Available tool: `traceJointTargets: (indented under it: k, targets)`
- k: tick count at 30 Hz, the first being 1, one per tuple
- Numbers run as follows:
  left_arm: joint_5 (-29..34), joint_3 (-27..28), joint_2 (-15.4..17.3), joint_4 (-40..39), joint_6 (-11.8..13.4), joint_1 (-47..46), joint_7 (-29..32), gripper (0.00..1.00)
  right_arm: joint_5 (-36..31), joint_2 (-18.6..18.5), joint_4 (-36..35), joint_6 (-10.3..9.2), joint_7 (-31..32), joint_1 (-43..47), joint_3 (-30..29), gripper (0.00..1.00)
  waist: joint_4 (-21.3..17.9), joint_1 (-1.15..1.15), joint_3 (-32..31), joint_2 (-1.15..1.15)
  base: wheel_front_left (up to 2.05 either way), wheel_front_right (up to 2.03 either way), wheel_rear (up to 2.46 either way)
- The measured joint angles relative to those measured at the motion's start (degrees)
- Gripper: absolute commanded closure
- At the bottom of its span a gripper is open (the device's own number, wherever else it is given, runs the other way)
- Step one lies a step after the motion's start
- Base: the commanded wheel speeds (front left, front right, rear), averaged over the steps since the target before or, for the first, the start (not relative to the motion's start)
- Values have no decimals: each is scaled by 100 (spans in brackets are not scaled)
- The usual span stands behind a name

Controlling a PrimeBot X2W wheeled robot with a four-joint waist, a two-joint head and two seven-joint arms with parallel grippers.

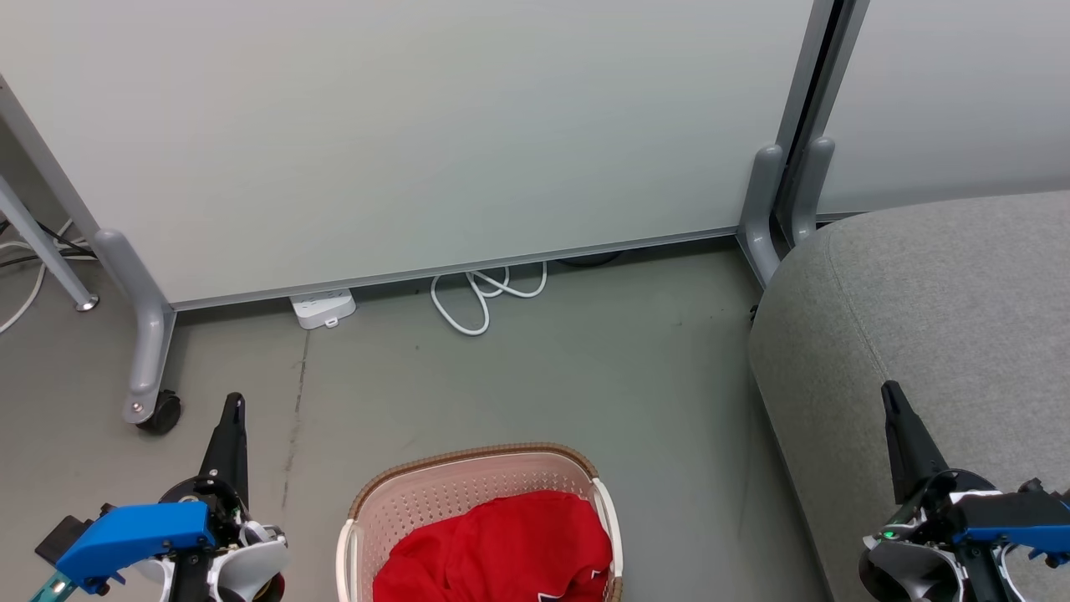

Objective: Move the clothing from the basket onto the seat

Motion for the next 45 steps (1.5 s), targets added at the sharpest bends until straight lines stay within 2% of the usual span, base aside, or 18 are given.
traceJointTargets:
  k: [29,30,38,45]
  targets:
    - [0,0,0,0,0,0,0,100,0,0,0,0,0,0,0,100,0,0,0,0,0,0,0]
    - [1,-1,-3,18,5,7,-2,0,-1,3,13,0,-2,10,1,0,0,0,0,0,0,0,0]
    - [33,-33,-81,259,18,285,-100,0,-75,45,276,-11,-104,181,12,0,2,0,5,0,0,0,0]
    - [490,-84,-79,223,16,240,-299,0,-498,45,204,-11,-305,176,11,0,13,0,20,0,0,0,0]
